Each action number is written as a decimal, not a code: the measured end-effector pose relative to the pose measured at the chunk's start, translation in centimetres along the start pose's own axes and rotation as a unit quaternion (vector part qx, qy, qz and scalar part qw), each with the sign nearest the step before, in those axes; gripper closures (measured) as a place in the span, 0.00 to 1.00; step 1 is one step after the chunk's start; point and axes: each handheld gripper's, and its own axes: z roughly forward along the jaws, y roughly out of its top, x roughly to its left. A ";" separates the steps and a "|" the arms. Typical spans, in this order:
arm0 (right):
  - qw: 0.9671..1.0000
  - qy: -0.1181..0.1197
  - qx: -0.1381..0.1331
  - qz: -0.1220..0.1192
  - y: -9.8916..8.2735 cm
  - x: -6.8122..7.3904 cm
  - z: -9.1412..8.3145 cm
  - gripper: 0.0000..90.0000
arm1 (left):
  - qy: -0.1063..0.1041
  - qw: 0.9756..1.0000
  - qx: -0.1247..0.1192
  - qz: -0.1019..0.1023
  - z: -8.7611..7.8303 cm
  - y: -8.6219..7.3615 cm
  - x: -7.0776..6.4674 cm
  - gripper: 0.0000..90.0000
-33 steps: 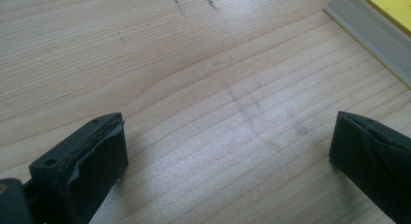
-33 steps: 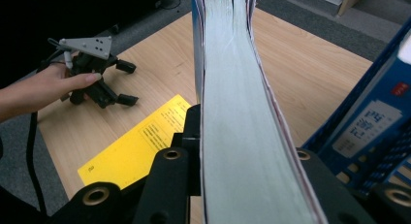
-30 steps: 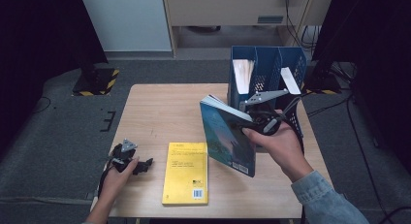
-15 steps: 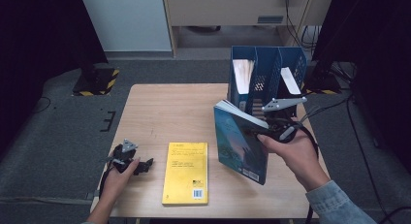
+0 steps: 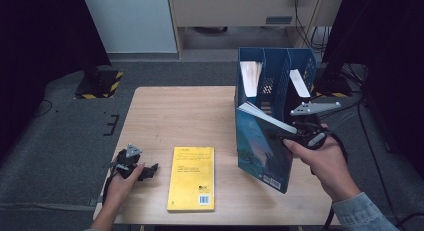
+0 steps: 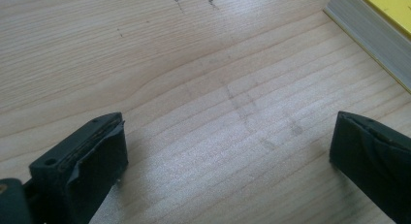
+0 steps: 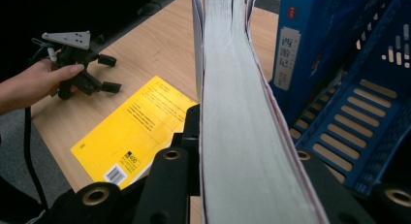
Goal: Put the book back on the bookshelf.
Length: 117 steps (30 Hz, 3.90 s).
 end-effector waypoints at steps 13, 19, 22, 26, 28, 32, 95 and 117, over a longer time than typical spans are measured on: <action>1.000 -0.006 -0.014 0.021 0.7 -1.1 -2.6 0.81 | 0.001 1.000 0.000 -0.002 0.0 0.0 -0.1 0.00; 1.000 -0.011 -0.008 0.021 1.4 -0.8 -3.5 0.81 | 0.002 1.000 0.000 -0.002 0.0 0.0 -0.1 0.00; 1.000 -0.007 -0.013 0.027 1.8 -1.1 -3.9 0.81 | 0.002 1.000 0.000 -0.002 0.0 0.0 -0.1 0.00; 0.999 -0.004 -0.020 0.035 2.4 -1.2 -4.5 0.81 | 0.002 1.000 -0.001 -0.002 0.0 0.0 -0.1 0.00; 0.999 -0.004 -0.021 0.034 2.7 -1.2 -4.8 0.81 | 0.002 1.000 0.000 -0.002 0.0 0.0 -0.1 0.00; 0.999 -0.004 -0.021 0.037 3.4 -1.3 -5.3 0.81 | 0.002 1.000 -0.003 -0.005 0.0 0.0 -0.2 0.00; 0.983 -0.141 -0.042 0.107 8.7 -8.7 -1.7 0.81 | -0.002 1.000 -0.003 0.000 -0.1 -0.1 -0.2 0.00; 0.975 -0.172 -0.010 0.138 9.7 -10.0 0.4 0.81 | -0.003 1.000 -0.001 0.001 -0.1 -0.1 -0.1 0.00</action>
